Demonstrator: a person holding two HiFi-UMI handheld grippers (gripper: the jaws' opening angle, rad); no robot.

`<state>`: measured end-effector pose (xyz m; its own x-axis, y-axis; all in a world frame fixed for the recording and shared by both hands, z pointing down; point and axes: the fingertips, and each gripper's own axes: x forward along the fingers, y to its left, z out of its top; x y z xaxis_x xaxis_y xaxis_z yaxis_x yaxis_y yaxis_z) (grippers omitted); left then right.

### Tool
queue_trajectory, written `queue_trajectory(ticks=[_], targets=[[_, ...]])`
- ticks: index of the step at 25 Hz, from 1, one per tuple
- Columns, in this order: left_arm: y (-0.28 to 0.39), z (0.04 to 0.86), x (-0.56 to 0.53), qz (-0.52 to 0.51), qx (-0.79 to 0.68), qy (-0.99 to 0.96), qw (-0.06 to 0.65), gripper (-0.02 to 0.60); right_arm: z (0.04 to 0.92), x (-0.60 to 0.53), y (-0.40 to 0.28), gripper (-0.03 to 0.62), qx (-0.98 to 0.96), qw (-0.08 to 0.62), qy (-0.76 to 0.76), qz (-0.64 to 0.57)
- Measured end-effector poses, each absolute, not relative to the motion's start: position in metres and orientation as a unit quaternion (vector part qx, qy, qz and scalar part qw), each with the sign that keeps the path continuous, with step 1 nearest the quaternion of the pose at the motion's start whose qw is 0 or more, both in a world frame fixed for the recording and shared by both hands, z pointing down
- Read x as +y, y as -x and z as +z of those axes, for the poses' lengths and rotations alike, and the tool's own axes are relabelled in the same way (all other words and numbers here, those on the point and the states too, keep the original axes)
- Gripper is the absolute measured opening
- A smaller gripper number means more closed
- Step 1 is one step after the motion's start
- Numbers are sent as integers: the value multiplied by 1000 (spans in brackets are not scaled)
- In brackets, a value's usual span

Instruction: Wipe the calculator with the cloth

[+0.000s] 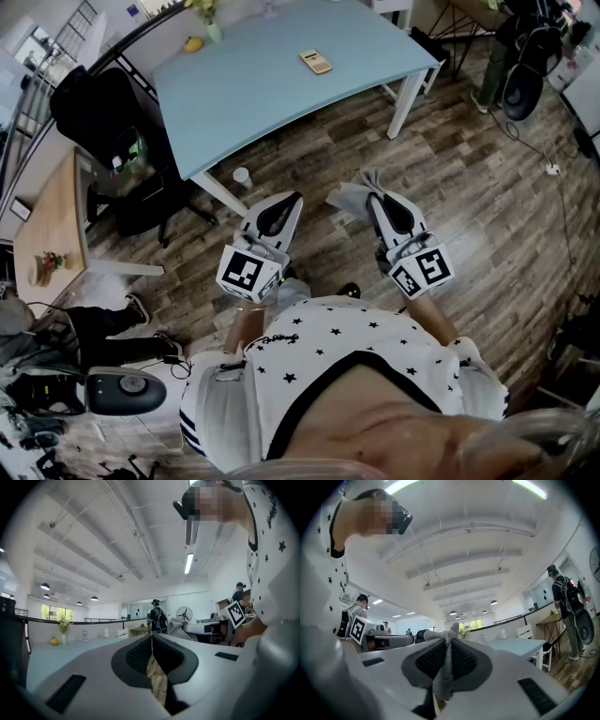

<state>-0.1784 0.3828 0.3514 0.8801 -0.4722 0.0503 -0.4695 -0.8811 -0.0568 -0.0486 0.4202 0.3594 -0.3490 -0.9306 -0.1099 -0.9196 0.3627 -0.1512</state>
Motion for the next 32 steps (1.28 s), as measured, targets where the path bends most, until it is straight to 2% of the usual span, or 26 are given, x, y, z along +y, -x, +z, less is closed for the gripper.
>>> queue_trajectory(ticks=[28, 32], targets=[[125, 343, 435, -26, 223, 974, 37, 31, 357, 471, -1, 31, 808, 129, 574, -30], [124, 353, 431, -28, 225, 974, 22, 31, 364, 472, -5, 31, 803, 127, 581, -39]])
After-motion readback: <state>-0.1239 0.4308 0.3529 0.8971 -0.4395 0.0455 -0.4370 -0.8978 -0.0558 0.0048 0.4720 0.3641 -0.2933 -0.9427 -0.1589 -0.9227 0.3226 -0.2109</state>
